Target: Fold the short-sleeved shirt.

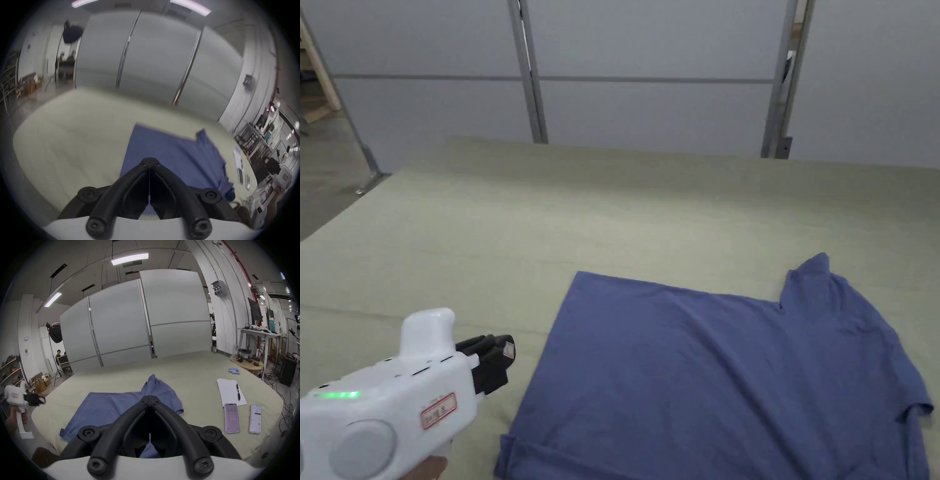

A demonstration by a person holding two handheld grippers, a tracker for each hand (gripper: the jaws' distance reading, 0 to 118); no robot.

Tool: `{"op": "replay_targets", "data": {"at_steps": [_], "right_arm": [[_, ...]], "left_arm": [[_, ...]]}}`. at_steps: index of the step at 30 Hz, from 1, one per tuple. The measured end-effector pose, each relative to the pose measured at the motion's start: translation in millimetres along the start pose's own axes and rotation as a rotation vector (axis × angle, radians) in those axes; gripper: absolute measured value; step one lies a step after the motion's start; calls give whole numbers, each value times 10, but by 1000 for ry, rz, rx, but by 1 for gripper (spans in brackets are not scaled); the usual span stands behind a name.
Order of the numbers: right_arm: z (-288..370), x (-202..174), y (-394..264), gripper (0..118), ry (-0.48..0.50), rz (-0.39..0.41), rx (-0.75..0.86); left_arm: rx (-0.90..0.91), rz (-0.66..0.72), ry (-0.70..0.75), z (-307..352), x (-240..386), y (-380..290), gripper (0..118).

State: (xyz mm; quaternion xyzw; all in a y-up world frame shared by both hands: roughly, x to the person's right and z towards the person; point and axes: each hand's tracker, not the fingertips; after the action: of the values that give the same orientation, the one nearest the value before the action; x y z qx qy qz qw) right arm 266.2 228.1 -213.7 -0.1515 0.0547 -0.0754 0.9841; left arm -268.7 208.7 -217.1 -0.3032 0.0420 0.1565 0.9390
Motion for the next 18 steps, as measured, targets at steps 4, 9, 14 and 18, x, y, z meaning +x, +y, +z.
{"op": "replay_targets", "data": {"at_steps": [4,9,14,18], "right_arm": [[-53,8,-123,2,6,-22,-59],[-96,54,-227,2,-24,-31,-130],[-214,158,-323,2,-88,-50,-227],[-533,274,-470,44,-87,-94,-505]], "left_arm": [[-327,118,97,-629,-316,-364,118],[-411,142,161,-1033,-571,-516,111],[-459,-42,261,-1067,-234,-877,55],[-431,39,152,-996,-323,-779,7]]}}
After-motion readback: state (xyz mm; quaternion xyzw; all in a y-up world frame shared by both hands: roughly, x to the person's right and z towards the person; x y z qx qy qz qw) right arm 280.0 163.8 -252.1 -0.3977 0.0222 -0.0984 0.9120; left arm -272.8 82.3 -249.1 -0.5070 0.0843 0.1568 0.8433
